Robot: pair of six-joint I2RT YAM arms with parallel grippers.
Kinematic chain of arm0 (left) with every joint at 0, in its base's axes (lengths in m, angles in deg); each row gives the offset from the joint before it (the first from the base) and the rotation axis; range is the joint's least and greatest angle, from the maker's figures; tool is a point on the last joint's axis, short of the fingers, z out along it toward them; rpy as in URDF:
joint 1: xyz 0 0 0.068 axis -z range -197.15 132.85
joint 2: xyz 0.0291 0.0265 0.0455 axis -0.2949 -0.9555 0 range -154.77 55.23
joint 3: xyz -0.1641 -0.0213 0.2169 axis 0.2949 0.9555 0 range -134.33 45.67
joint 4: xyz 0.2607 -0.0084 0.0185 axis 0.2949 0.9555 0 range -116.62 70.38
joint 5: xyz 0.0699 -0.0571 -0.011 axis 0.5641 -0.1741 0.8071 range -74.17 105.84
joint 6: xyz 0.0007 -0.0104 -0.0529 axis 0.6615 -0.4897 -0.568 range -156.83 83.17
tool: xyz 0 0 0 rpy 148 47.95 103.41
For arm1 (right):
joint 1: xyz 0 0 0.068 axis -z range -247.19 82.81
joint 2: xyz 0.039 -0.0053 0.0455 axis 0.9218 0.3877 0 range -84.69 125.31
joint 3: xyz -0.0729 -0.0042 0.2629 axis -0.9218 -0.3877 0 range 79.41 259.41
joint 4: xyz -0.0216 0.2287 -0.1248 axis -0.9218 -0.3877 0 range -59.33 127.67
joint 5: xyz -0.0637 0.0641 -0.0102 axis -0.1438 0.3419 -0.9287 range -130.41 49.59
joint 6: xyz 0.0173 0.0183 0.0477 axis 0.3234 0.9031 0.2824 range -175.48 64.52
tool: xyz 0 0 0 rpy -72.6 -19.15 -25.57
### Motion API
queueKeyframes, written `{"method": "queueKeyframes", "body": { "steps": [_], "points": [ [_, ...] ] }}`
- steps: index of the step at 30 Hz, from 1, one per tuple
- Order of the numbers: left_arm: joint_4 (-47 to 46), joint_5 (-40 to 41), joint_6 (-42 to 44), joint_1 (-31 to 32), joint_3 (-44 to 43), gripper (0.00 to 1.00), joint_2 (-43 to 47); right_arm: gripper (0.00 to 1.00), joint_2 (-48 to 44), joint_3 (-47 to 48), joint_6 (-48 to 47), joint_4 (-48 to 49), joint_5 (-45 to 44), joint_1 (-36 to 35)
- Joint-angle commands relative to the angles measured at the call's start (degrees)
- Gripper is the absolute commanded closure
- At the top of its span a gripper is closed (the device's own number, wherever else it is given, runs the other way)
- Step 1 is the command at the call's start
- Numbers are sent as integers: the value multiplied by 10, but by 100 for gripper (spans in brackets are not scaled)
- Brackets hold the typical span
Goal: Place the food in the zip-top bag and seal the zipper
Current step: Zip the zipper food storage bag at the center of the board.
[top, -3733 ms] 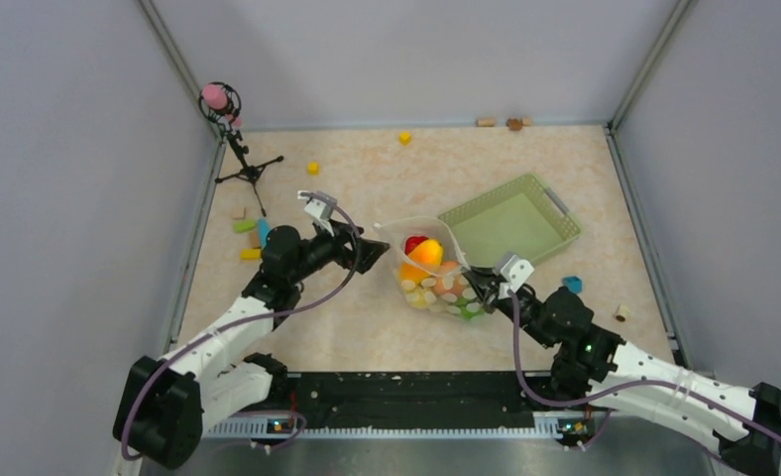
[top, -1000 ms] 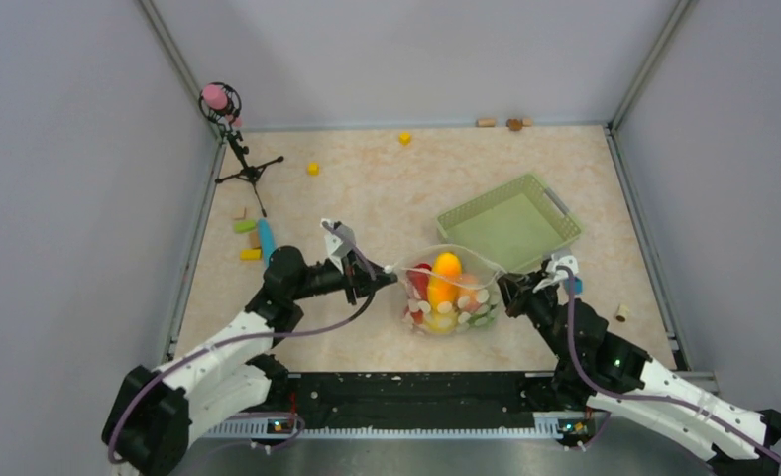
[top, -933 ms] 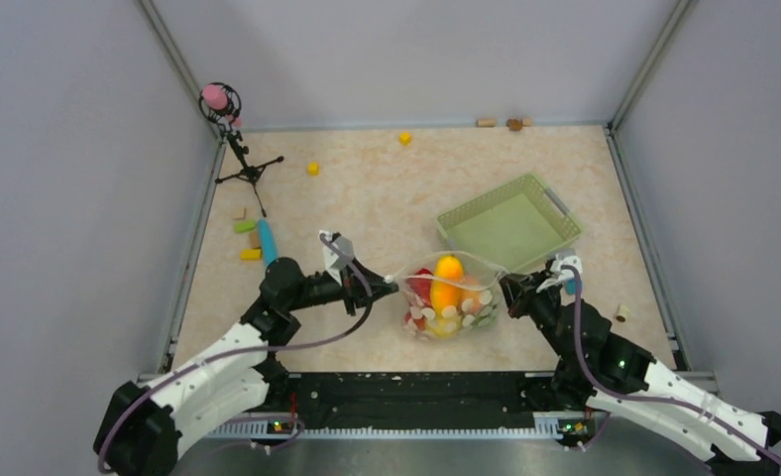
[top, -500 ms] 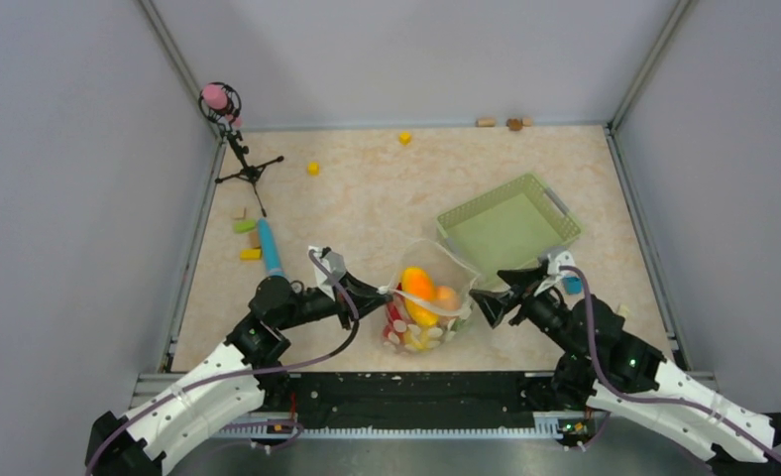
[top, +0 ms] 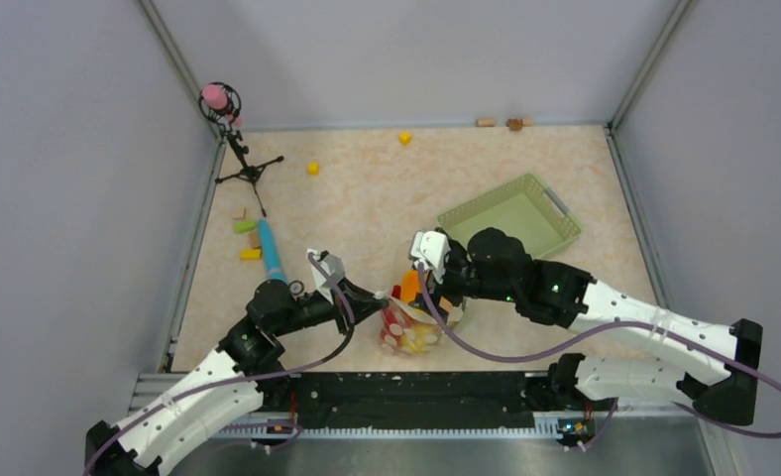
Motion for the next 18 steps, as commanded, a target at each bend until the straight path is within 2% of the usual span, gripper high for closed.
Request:
{"method": "queueKeyframes", "body": {
  "steps": [1,5,10,18],
  "points": [
    [17,15,1,5,-35,100,22,13,15,82,-132,-59,61,-20],
    [29,22,10,7,-46,100,28,11,-1,107,-191,-61,142,-20],
    [57,26,23,8,-76,100,24,8,17,126,-198,-43,204,-21],
    [105,47,27,13,-118,100,11,9,127,186,-187,-47,194,-24]
  ]
}}
